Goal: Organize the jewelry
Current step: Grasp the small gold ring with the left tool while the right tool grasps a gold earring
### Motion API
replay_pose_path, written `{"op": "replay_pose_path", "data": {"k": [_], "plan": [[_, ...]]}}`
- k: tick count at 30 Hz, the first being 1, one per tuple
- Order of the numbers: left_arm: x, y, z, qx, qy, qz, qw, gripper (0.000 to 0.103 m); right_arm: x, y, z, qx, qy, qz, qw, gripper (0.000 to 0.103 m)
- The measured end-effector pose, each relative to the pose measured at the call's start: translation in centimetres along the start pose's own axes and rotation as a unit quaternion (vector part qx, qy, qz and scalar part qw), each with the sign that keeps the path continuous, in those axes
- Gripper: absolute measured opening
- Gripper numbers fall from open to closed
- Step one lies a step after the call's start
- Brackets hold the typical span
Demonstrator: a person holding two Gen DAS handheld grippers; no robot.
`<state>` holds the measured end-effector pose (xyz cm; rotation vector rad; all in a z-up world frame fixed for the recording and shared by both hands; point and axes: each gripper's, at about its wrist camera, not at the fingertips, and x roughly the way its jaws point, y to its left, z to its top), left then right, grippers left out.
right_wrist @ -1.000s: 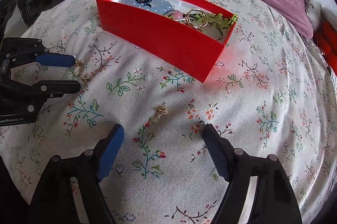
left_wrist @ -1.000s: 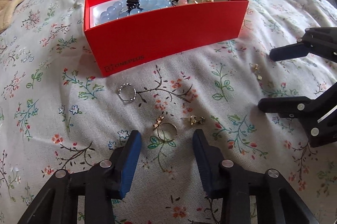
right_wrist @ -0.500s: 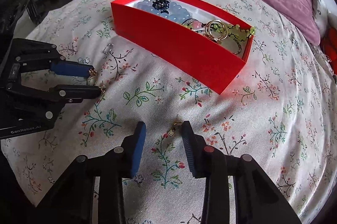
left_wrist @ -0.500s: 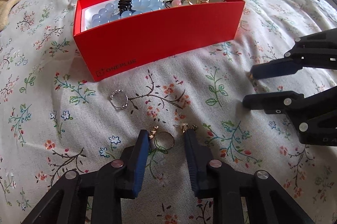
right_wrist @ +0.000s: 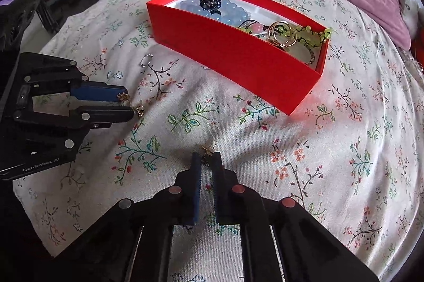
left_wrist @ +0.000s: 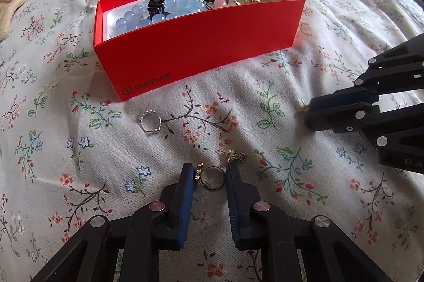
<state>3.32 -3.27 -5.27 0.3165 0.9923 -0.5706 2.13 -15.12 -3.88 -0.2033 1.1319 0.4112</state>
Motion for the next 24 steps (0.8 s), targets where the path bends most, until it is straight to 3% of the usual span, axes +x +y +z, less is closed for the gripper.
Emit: {"op": "replay_pose_path", "data": {"k": [4,13,15,17,18,24], "plan": [[-0.2,0.4,0.0,-0.006,0.003,0.005,1.0,0.018,-0.3,-0.3,-0.3,0.007,0.003,0.009,1.0,0.004],[-0.4,0.8,0.1,-0.018,0.006,0.01,0.9998,0.018,-1.3,-0.2,-0.3,-0.004,-0.017,0.031,0.999,0.006],[-0.4,0.7,0.0,-0.015,0.008,0.01,0.9998,0.018,-1.0,-0.1,-0.2,-0.008,-0.013,0.025,1.0,0.012],[-0.3,0.5,0.0,-0.012,0.01,0.01,0.9998,0.018,-0.7,0.0,-0.3,-0.011,-0.008,0.021,1.0,0.039],[-0.3,0.4,0.0,-0.01,0.01,0.01,0.9998,0.018,-0.6,0.0,-0.3,-0.012,-0.01,0.021,1.0,0.044],[-0.4,0.3,0.0,-0.007,0.01,0.01,0.9999,0.018,0.0,0.0,-0.1,-0.009,-0.007,0.018,1.0,0.046]]}}
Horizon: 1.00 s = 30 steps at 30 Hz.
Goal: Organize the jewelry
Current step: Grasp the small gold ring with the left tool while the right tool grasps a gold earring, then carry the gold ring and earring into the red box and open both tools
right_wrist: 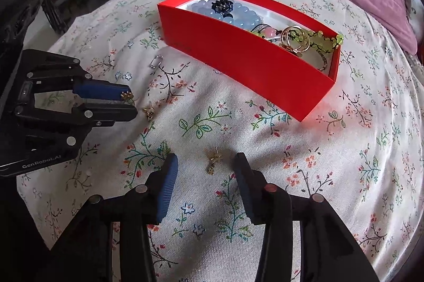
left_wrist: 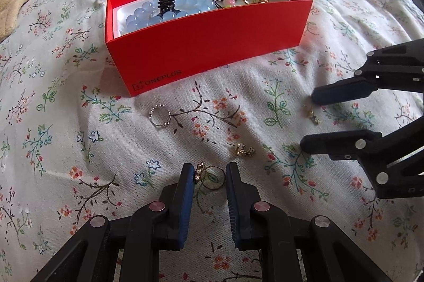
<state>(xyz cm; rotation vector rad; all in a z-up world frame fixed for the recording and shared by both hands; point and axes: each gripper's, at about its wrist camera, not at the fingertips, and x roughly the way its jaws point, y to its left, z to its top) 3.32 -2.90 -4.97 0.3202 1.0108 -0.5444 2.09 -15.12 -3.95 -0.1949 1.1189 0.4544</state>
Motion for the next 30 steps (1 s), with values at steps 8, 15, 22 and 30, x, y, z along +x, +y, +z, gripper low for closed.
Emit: {"op": "replay_pose_path", "data": {"k": [8,15,22,30], "plan": [[-0.1,0.1,0.0,-0.004,0.0,0.007,1.0,0.018,0.3,0.1,0.2,0.004,0.006,-0.001,1.0,0.011],[-0.3,0.6,0.2,-0.021,0.007,0.009,0.9997,0.018,-0.2,0.0,0.3,0.017,0.009,0.001,1.0,0.011],[-1.1,1.8,1.0,-0.063,0.011,0.004,0.9979,0.018,-1.7,-0.3,0.8,0.036,0.009,0.003,0.999,0.011],[-2.7,2.8,3.0,-0.104,-0.001,0.009,0.9945,0.018,-4.0,-0.8,2.3,0.069,-0.009,0.007,0.998,0.011]]}}
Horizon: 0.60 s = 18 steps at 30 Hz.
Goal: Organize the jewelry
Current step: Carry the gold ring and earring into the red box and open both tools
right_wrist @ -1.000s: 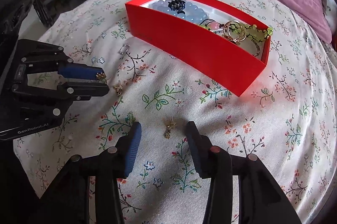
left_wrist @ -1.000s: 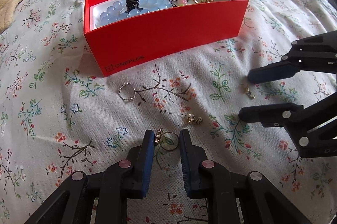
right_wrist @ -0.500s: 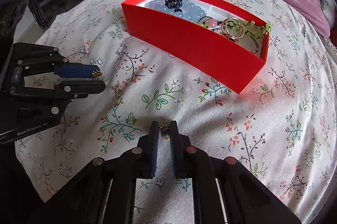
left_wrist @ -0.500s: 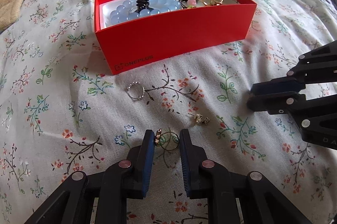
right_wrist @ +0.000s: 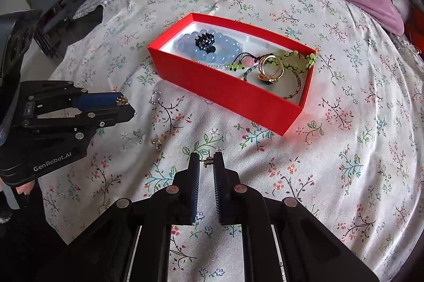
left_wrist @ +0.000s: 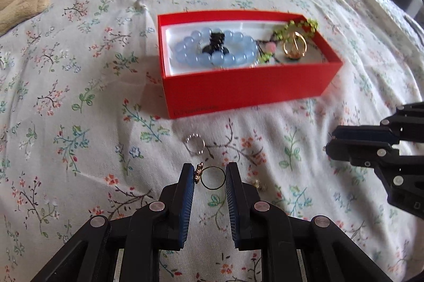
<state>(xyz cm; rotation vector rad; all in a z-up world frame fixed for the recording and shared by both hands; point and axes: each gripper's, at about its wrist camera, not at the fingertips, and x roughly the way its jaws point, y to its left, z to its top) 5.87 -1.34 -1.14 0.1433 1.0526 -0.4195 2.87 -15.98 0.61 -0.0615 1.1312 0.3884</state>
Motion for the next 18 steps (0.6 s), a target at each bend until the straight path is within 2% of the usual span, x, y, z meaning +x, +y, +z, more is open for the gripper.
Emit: {"op": "replay_pose_path", "data": {"k": [11,18], "plan": [[-1.4,0.7,3.9,-0.055,-0.044,-0.014,0.9974,0.018,-2.0,-0.6,2.8,0.046,-0.028,0.0,0.999,0.011],[-0.4,0.5,5.7,-0.071,-0.058,0.008,0.9958,0.018,-2.1,-1.9,4.7,0.078,-0.047,0.007,0.996,0.011]]}}
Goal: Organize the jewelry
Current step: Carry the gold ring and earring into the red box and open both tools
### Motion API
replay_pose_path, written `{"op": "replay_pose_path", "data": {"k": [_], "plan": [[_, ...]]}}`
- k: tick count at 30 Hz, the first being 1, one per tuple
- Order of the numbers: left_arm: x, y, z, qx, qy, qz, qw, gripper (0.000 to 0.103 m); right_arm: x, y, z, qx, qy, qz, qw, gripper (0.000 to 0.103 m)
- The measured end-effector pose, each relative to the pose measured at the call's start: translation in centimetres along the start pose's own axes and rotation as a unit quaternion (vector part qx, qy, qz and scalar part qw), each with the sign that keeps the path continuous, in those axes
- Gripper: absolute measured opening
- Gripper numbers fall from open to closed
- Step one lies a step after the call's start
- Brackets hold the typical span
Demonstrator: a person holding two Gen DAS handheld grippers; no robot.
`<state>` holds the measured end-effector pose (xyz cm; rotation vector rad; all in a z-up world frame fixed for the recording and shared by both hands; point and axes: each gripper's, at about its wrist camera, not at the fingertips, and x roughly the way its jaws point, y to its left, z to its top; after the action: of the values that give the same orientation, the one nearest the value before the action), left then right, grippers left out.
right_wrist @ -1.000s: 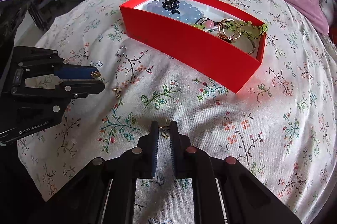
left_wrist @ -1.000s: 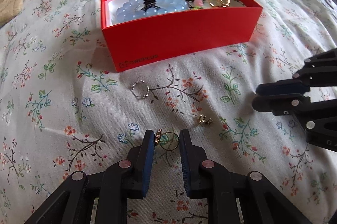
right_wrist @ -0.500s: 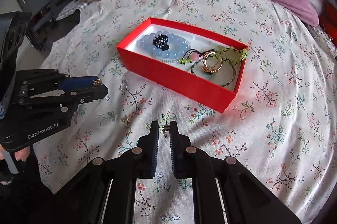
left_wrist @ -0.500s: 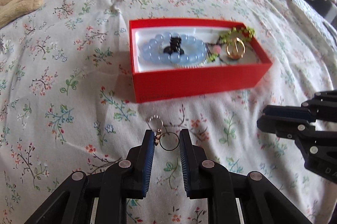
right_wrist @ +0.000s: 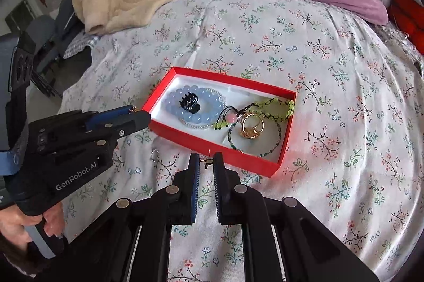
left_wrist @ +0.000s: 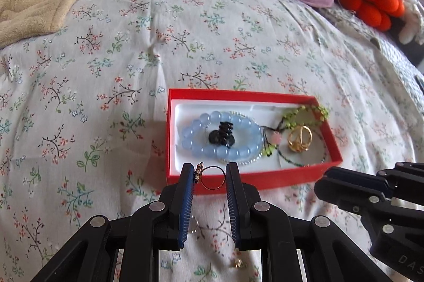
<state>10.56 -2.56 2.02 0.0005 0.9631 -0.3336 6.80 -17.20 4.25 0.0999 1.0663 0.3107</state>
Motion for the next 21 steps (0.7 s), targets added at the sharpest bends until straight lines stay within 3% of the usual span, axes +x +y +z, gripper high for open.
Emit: {"op": "replay_pose_path", "data": {"k": [8,21], "plan": [[2.2,-0.6,0.7,0.006,0.0,0.032,0.9995,0.018,1.5,-1.0,1.9,0.028,-0.023,0.008,0.999,0.011],[3.8,-0.6,1.1,-0.003,0.006,0.043,0.9991,0.019,4.0,-2.1,3.2,0.049,-0.015,0.011,0.999,0.011]]}}
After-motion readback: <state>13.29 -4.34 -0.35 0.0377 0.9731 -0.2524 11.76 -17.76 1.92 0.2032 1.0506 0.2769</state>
